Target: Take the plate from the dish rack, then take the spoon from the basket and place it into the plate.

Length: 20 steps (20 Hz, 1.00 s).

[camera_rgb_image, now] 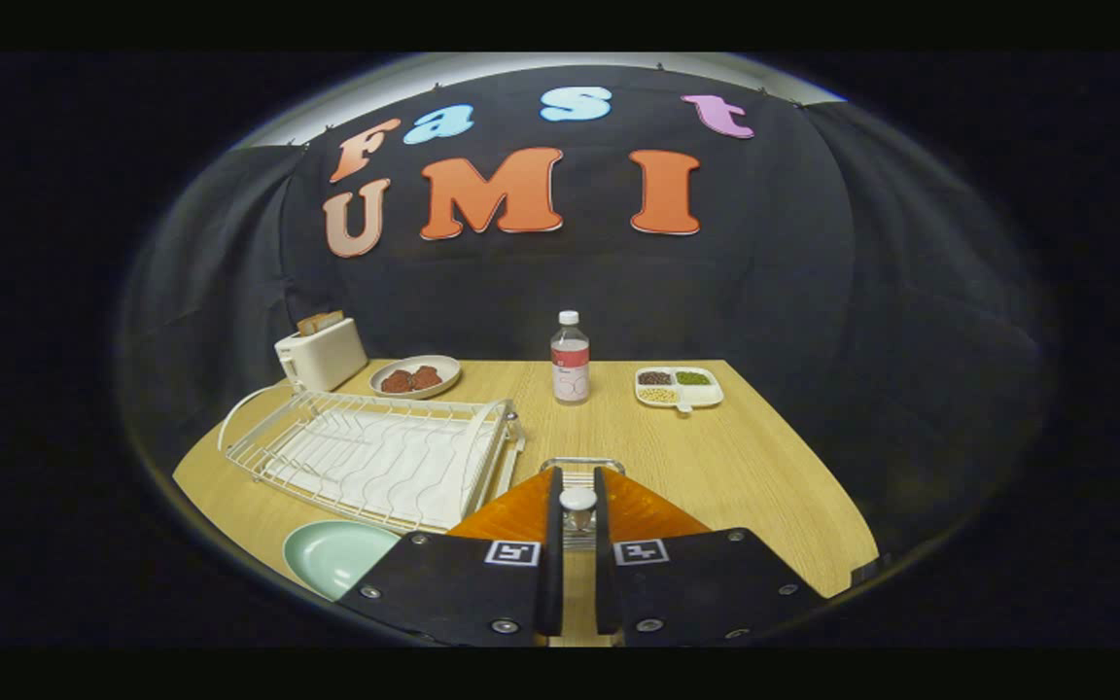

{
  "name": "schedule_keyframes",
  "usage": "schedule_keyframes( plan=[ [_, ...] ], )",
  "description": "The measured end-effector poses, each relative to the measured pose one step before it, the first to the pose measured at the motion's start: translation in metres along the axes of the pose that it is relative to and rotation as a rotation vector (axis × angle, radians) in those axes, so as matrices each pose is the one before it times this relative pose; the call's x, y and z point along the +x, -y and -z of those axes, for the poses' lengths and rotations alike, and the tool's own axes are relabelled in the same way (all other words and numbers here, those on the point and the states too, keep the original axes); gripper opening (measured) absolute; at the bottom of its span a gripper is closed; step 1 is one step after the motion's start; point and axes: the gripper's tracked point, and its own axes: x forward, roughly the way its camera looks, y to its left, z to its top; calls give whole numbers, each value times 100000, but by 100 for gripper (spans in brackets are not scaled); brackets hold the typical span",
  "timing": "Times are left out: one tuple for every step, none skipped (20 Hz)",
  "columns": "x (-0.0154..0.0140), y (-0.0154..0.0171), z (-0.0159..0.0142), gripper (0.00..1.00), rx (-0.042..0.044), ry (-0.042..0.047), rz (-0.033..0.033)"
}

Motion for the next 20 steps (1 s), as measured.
schedule_keyframes(
  plan=[
    [-417,182,-794,13,163,1029,174],
    [-567,37,-837,13,-100,991,-6],
    [-518,20,-815,13,249,1395,-199],
    [-441,-124,-793,13,263,1030,-726],
    [-459,-227,-590,14,324,567,-707],
    [-468,-287,-624,13,362,441,-1003],
    [-503,-349,-379,13,241,86,-1034],
    [-496,-370,-324,13,284,349,-1263],
    [-411,-445,-400,13,465,316,-1372],
    [-420,-692,-132,13,447,-156,-1863],
    [-402,-589,-75,13,709,-22,-1670],
    [-315,-842,108,13,535,-739,-2154],
    [-285,-748,259,13,333,-569,-1725],
    [-163,-556,268,13,242,-358,-1735],
    [-178,-722,399,13,-303,-648,-1632],
    [-302,-683,556,13,-78,-868,-1744],
    [26,-918,572,13,-565,-1038,-2256],
    [29,-927,788,13,-14,-1910,-2456],
    [160,-757,707,13,534,-1448,-2120],
    [201,-967,382,13,926,-994,-2115]
  ],
)
